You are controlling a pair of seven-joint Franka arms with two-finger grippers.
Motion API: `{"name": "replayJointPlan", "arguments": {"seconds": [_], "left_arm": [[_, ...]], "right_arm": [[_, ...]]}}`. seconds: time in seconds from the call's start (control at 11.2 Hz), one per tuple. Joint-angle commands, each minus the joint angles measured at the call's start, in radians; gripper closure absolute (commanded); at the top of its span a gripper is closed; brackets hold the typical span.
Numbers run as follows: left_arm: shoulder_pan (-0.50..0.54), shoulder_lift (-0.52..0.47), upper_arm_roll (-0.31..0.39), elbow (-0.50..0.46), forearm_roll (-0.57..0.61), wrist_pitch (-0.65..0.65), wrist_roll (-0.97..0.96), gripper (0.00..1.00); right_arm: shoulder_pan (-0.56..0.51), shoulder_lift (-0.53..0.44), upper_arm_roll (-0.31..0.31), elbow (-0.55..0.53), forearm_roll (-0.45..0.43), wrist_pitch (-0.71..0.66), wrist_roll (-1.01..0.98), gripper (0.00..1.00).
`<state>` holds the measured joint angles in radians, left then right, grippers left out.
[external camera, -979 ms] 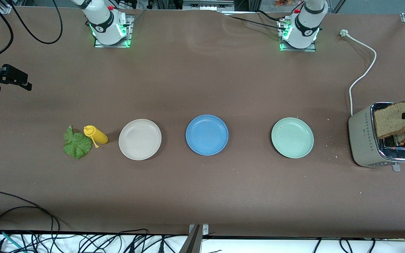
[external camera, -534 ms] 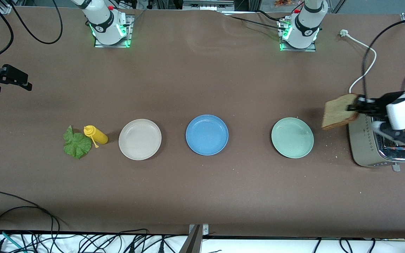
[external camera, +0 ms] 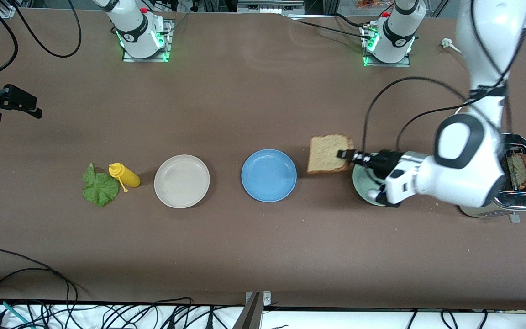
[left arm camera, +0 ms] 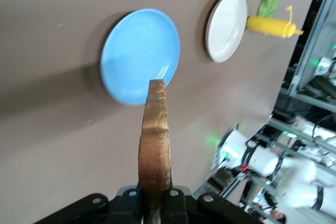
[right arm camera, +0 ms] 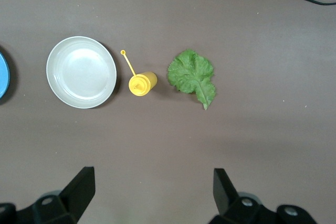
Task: Make sandwich in blue plate with both arms
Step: 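Lift the bread slice out and carry it to the blue plate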
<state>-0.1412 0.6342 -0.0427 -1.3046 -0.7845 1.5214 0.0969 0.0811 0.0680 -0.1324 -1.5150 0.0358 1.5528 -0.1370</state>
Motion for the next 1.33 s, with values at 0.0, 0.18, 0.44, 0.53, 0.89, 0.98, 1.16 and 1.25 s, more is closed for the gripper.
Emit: {"name": "replayJointPlan", "arguments": {"seconds": [0.0,0.18,0.44,0.53,0.89,0.98,1.16,1.25], "left_arm": [[-0.09,0.106,0.012,0.018,-0.145,0.198,0.01,1.0],[-0.126,0.184,0.012,0.008,-0.176,0.285,0.116,1.0],[-0.141,0.3,0.012,-0.014,-0.382,0.298,0.328,1.0],[-0.144,0.315,0.012,-0.018,-0.403,0.313,0.375,1.0],[-0.169,0.348,0.012,-0.021,-0.453,0.322,0.402,0.88],[-0.17,0.351,0.012,-0.021,-0.456,0.322,0.402,0.79],[-0.17,0.351,0.012,-0.021,-0.453,0.322,0.402,0.0],[-0.169,0.351,0.012,-0.021,-0.452,0.321,0.4,0.0]], "right_arm": [[-0.003,0.001,-0.001,0.015,0.004,-0.013,-0.015,0.0],[-0.004,0.001,-0.003,0.015,0.003,-0.014,-0.015,0.0],[-0.018,0.015,-0.022,0.015,0.004,-0.016,-0.016,0.0],[-0.02,0.015,-0.027,0.015,0.007,-0.013,-0.018,0.0],[-0.015,0.015,-0.026,0.015,0.007,-0.01,-0.015,0.0],[-0.015,0.015,-0.026,0.015,0.004,-0.008,-0.016,0.0],[-0.021,0.024,-0.029,0.015,0.006,-0.008,-0.016,0.0],[-0.026,0.026,-0.03,0.015,0.006,-0.007,-0.016,0.0]]}}
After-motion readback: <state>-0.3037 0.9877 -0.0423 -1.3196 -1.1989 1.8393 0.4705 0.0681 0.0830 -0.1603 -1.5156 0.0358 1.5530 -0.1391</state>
